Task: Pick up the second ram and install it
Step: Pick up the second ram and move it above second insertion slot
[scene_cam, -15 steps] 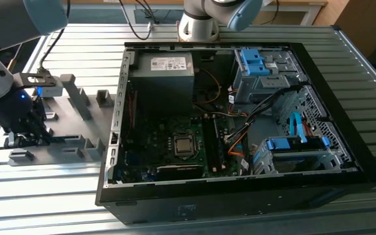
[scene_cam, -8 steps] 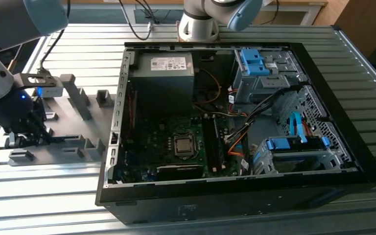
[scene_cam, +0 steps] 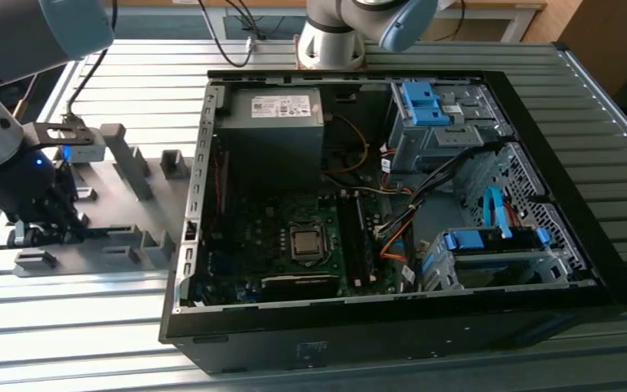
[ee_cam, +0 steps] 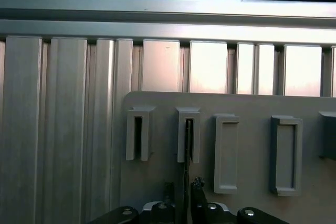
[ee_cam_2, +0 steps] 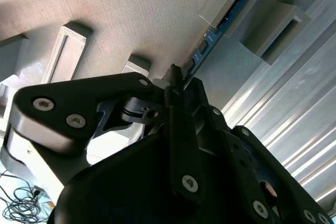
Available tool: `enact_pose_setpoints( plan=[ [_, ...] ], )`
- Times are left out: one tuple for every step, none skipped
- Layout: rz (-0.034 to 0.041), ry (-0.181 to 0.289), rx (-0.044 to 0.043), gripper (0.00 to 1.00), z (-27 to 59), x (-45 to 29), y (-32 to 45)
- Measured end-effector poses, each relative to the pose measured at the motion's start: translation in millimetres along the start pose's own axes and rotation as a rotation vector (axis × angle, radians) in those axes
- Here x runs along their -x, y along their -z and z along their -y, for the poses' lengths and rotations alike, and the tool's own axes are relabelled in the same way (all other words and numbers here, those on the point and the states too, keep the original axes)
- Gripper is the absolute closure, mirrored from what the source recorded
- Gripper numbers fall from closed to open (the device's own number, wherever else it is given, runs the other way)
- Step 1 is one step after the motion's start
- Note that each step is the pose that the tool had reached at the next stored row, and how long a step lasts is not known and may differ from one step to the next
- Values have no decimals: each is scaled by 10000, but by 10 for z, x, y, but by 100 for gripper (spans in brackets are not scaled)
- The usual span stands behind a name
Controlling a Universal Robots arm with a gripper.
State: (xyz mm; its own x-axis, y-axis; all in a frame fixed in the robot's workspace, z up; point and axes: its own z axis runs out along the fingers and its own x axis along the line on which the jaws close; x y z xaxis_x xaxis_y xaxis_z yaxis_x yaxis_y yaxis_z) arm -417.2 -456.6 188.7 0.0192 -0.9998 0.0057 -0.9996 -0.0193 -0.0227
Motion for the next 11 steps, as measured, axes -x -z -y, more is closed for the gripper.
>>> enact_pose_setpoints(
  plan=[
    [0,0,-1,72,0,0,0],
    [0,0,-1,72,0,0,0],
    [1,1,-1,72,1,1,-1],
    [3,0,-4,72,1,4,-3],
    [2,-1,-3,72,1,8,-2],
    [0,-1,-1,72,0,13,-1],
    [0,-1,-2,72,1,17,-2],
    [1,0,-2,72,1,18,-2],
    [1,1,-1,73,1,18,-2],
    [0,1,-1,73,1,19,-2],
    [1,1,-1,80,2,19,-3]
  ],
)
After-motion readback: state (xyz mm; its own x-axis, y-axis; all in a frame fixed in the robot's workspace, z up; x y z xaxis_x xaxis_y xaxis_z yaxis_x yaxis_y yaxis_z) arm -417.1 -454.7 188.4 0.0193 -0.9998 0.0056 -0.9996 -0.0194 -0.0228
